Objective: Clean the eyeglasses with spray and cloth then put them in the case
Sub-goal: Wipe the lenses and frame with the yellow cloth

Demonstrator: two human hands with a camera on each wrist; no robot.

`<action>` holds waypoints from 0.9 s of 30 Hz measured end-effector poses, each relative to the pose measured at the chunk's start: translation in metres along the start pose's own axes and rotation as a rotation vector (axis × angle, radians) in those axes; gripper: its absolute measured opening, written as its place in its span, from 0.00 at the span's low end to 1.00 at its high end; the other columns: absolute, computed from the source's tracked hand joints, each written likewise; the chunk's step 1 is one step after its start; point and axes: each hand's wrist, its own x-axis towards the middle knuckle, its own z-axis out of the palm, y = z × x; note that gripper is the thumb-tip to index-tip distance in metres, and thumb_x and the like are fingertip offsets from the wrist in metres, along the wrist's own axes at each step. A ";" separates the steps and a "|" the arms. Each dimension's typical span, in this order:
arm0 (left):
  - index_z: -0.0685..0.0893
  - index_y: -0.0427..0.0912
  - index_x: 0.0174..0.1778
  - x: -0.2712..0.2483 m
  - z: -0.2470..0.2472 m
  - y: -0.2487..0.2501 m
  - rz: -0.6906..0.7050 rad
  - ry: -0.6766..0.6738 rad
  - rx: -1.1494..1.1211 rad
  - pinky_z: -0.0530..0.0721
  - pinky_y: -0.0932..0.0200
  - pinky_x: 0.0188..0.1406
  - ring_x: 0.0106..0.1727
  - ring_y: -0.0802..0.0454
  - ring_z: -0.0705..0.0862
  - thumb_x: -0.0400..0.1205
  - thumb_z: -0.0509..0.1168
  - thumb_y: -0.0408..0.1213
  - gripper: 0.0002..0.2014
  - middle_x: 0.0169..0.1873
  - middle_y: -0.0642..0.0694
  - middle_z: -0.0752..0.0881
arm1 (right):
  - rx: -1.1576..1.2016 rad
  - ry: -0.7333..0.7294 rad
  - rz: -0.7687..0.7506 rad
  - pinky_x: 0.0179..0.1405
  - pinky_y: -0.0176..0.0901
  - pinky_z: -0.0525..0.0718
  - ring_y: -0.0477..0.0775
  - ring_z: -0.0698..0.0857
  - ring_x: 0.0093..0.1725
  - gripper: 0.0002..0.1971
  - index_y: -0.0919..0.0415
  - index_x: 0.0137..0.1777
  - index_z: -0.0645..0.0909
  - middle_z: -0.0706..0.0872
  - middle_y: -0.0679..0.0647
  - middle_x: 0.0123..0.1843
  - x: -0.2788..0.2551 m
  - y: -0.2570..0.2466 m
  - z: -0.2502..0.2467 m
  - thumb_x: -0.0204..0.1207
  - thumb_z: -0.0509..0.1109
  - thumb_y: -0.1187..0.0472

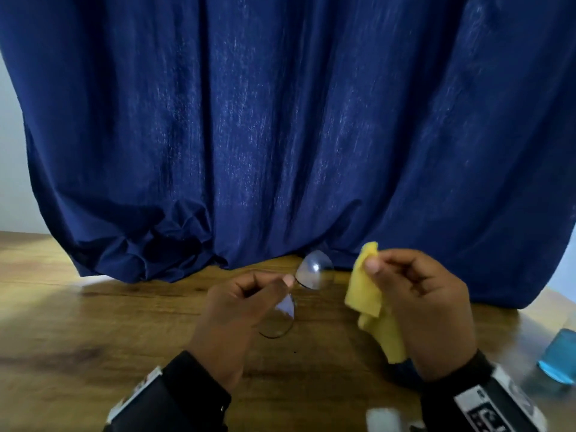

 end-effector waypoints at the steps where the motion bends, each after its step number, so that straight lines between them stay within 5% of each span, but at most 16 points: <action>1: 0.93 0.35 0.38 -0.001 0.004 -0.003 -0.006 -0.014 0.029 0.86 0.69 0.42 0.41 0.54 0.89 0.79 0.74 0.36 0.08 0.37 0.43 0.93 | -0.077 -0.055 -0.091 0.36 0.24 0.82 0.36 0.88 0.41 0.02 0.49 0.43 0.89 0.91 0.39 0.39 -0.004 0.002 0.001 0.74 0.80 0.56; 4: 0.95 0.40 0.42 -0.006 0.008 -0.005 0.003 -0.046 0.055 0.87 0.63 0.50 0.49 0.51 0.91 0.78 0.75 0.38 0.06 0.46 0.41 0.94 | -0.286 -0.249 -0.310 0.44 0.24 0.81 0.43 0.87 0.48 0.06 0.43 0.44 0.92 0.87 0.40 0.46 -0.009 0.005 0.006 0.71 0.79 0.45; 9: 0.94 0.35 0.41 -0.008 0.012 -0.006 0.021 -0.074 0.001 0.85 0.71 0.44 0.43 0.57 0.90 0.77 0.76 0.38 0.08 0.40 0.42 0.94 | -0.378 -0.021 -0.332 0.40 0.33 0.82 0.43 0.86 0.44 0.08 0.48 0.43 0.91 0.86 0.41 0.44 -0.003 0.012 -0.004 0.73 0.79 0.46; 14: 0.95 0.39 0.42 -0.012 0.015 -0.004 0.049 -0.104 0.023 0.86 0.69 0.45 0.45 0.56 0.91 0.74 0.75 0.40 0.08 0.42 0.44 0.95 | -0.374 -0.207 -0.414 0.41 0.28 0.82 0.42 0.85 0.45 0.09 0.47 0.47 0.93 0.85 0.41 0.46 -0.011 0.005 0.005 0.73 0.77 0.46; 19: 0.95 0.39 0.40 -0.013 0.016 -0.004 0.053 -0.094 0.050 0.85 0.64 0.50 0.47 0.56 0.92 0.72 0.76 0.42 0.09 0.42 0.46 0.95 | -0.452 -0.007 -0.374 0.39 0.30 0.81 0.40 0.85 0.42 0.06 0.50 0.46 0.92 0.86 0.42 0.44 -0.002 0.009 -0.005 0.74 0.80 0.51; 24: 0.95 0.39 0.40 -0.014 0.016 -0.002 0.058 -0.103 0.071 0.87 0.65 0.48 0.48 0.53 0.92 0.73 0.75 0.41 0.09 0.44 0.43 0.94 | -0.406 -0.209 -0.436 0.41 0.23 0.79 0.39 0.84 0.44 0.08 0.48 0.48 0.93 0.85 0.41 0.45 -0.011 0.004 0.005 0.75 0.76 0.48; 27: 0.95 0.41 0.40 -0.014 0.017 -0.002 0.048 -0.107 0.060 0.86 0.70 0.45 0.47 0.56 0.92 0.71 0.76 0.41 0.09 0.44 0.44 0.95 | -0.454 -0.091 -0.386 0.39 0.22 0.77 0.38 0.84 0.42 0.04 0.46 0.47 0.92 0.84 0.39 0.44 -0.005 0.005 -0.004 0.76 0.78 0.49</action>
